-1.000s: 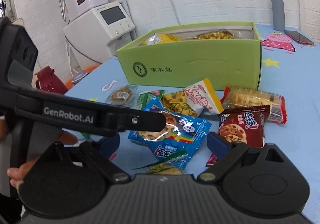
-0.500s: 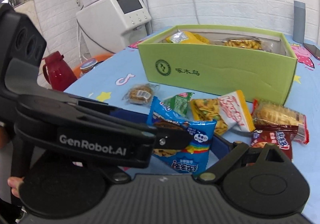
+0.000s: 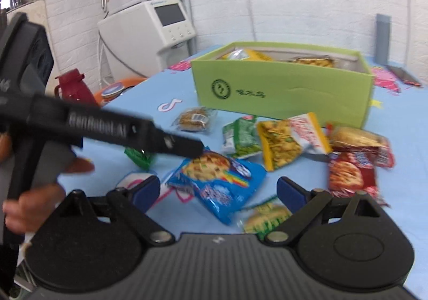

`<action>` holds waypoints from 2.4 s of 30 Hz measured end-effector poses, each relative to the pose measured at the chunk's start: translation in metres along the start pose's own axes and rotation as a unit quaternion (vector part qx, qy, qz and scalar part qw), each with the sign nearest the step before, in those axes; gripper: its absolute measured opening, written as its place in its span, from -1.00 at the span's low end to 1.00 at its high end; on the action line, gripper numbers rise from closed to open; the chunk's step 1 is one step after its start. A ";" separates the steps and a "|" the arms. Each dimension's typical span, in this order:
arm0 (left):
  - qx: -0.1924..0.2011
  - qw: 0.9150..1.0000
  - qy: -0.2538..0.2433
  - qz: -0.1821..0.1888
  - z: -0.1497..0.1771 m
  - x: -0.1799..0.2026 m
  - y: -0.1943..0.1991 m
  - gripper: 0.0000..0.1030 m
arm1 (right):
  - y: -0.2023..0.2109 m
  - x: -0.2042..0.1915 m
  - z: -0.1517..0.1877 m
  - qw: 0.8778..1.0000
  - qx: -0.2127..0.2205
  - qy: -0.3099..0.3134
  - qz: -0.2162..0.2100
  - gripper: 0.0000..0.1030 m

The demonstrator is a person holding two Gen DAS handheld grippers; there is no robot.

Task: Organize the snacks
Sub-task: 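Move the left gripper back over the pile to the blue cookie pack, then grasp the blue cookie pack with the left gripper, then carry the blue cookie pack with the left gripper and drop it into the box, then move the left gripper over the clear round-cake pack with green label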

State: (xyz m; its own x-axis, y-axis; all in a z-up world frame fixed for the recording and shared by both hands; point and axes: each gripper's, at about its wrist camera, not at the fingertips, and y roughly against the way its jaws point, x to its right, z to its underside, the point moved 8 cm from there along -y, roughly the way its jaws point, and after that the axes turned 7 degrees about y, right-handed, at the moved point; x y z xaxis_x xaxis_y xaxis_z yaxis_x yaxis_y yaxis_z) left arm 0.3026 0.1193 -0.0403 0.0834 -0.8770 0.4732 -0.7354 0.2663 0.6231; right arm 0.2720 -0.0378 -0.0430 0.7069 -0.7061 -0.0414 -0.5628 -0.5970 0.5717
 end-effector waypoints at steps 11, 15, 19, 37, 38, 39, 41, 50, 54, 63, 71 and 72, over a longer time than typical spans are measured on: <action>-0.018 0.999 0.029 0.014 0.001 -0.005 -0.009 0.17 | -0.014 -0.009 0.023 0.996 -0.029 -0.059 -0.064 0.84; -0.025 1.000 0.010 0.013 0.000 -0.002 -0.015 0.18 | -0.012 0.006 0.019 0.996 -0.023 -0.073 -0.042 0.84; -0.046 0.999 -0.017 0.014 0.002 0.002 -0.026 0.18 | -0.032 -0.005 0.011 0.997 -0.034 -0.046 -0.053 0.83; -0.041 0.998 -0.006 0.056 -0.009 0.025 -0.017 -0.56 | -0.029 -0.009 -0.020 1.000 0.002 -0.014 -0.024 0.39; -0.037 0.997 -0.008 0.063 -0.020 0.031 -0.016 -0.57 | -0.027 -0.008 -0.030 0.999 0.010 -0.011 -0.029 0.40; -0.030 0.997 -0.011 0.064 -0.033 0.037 -0.016 -0.57 | -0.026 -0.005 -0.042 0.999 0.019 -0.007 -0.031 0.41; -0.007 0.998 -0.031 0.061 -0.064 0.051 -0.019 -0.58 | -0.029 0.003 -0.068 0.999 0.031 0.024 -0.017 0.44; 0.024 0.997 -0.064 0.032 -0.180 0.071 -0.082 -0.58 | -0.093 0.074 -0.173 0.998 0.031 0.062 0.002 0.45; 0.003 0.998 -0.063 0.016 -0.196 0.054 -0.119 -0.34 | -0.132 0.098 -0.180 0.998 0.007 0.056 -0.008 0.62; 0.079 0.993 -0.086 -0.002 -0.175 0.045 -0.063 0.37 | -0.054 0.122 -0.131 0.998 0.062 0.012 0.020 0.80; -0.007 0.994 -0.094 0.050 -0.048 0.074 -0.042 0.39 | 0.017 0.092 -0.009 0.998 0.015 -0.057 0.036 0.80; -0.025 0.994 -0.090 0.058 -0.031 0.076 -0.045 0.36 | 0.021 0.092 0.008 0.997 0.004 -0.072 0.041 0.80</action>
State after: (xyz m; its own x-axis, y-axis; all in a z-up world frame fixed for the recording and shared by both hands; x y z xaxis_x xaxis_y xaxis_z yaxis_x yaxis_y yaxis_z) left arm 0.3623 0.0530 -0.0131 -0.1244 -0.8953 0.4277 -0.6980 0.3854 0.6036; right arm 0.3216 -0.1180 -0.0412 0.5898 -0.7995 -0.1134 -0.6195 -0.5381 0.5716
